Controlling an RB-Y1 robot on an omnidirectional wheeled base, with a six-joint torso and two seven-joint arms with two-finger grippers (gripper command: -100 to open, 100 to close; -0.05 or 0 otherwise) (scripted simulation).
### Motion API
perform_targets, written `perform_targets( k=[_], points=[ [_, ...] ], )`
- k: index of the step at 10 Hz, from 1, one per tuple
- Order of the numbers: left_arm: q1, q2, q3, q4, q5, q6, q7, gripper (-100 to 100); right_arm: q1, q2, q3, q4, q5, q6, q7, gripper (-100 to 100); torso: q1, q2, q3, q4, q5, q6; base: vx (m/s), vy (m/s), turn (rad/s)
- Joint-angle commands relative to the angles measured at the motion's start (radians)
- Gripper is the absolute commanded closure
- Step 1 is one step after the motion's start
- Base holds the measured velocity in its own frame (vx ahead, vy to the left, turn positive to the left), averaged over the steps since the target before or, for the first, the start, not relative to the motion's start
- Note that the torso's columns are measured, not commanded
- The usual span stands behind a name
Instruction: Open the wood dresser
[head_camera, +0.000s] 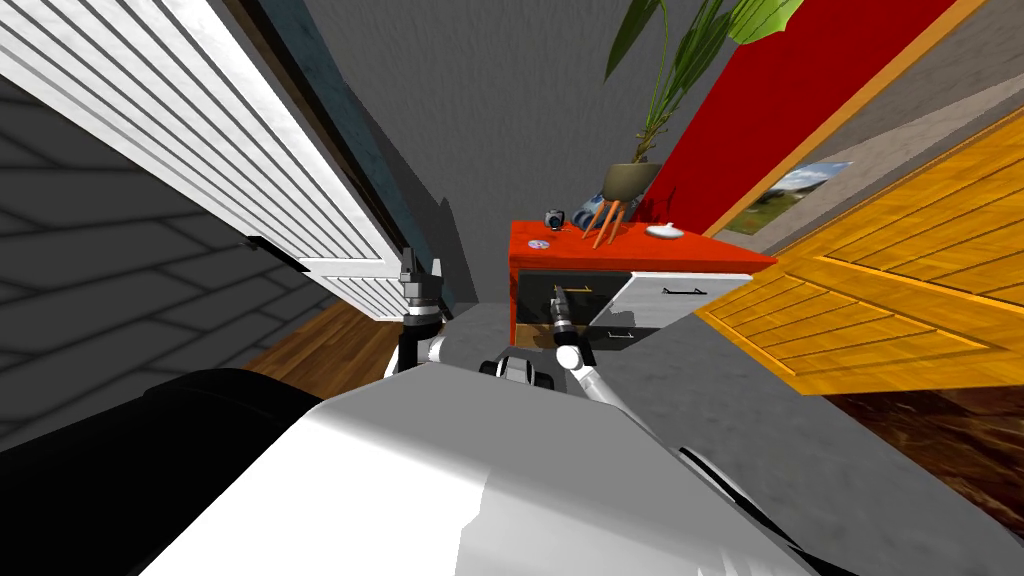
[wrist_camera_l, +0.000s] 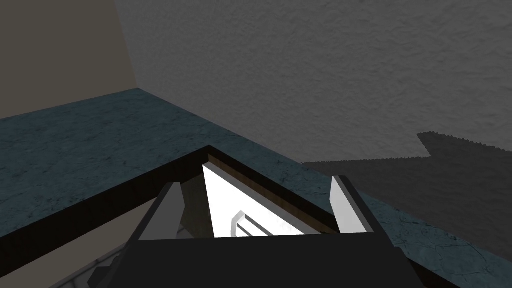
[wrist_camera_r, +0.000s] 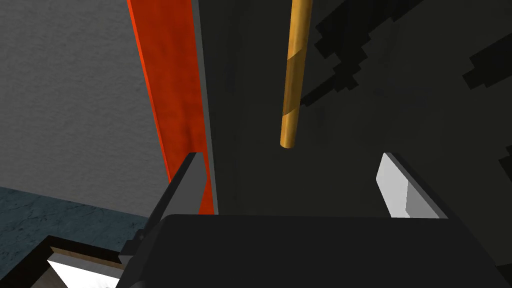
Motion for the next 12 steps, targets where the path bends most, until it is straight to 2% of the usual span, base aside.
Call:
perform_targets(
  k=[1,3,4,5,7,10,12],
  points=[
    [0.0,0.0,0.0,0.0,0.0,0.0,0.0,0,0.005,0.002,0.008,-0.006,-0.003,-0.01,-0.015,-100,-0.001,-0.001,-0.001,0.0,0.0,0.0,0.037,-0.019,0.011],
    [0.0,0.0,0.0,0.0,0.0,0.0,0.0,0,-0.013,-0.003,-0.019,-0.019,-0.038,0.031,0.004,-100,0.002,-0.002,-0.001,0.0,0.001,0.0,0.075,0.038,-0.061],
    [0.0,0.0,0.0,0.0,0.0,0.0,0.0,0,-0.008,-0.002,-0.013,-0.017,-0.031,0.019,-0.001,-100,0.002,-0.004,-0.002,-0.001,0.001,0.0,0.04,0.022,-0.008],
    [0.0,0.0,0.0,0.0,0.0,0.0,0.0,0,0.004,0.002,0.006,-0.008,-0.007,-0.008,-0.016,100,-0.001,-0.001,-0.001,-0.001,0.0,0.0,-0.049,-0.016,0.078],
    [0.0,0.0,0.0,0.0,0.0,0.0,0.0,0,-0.004,-0.009,-0.006,-0.026,-0.026,0.017,-0.006,100,-0.003,0.001,0.001,-0.001,-0.001,0.0,-0.082,-0.012,-0.026],
    [-0.001,0.0,0.0,0.0,0.0,0.0,0.0,0,-0.007,-0.023,-0.013,-0.047,-0.045,0.04,0.003,100,-0.003,0.004,0.002,0.002,0.0,0.003,-0.199,-0.007,-0.073],
    [0.0,0.0,0.0,0.0,0.0,0.0,0.0,0,0.001,-0.023,-0.003,-0.046,-0.044,0.043,0.001,100,-0.002,-0.003,-0.002,0.004,0.001,0.001,-0.111,-0.013,-0.022]
  ],
)
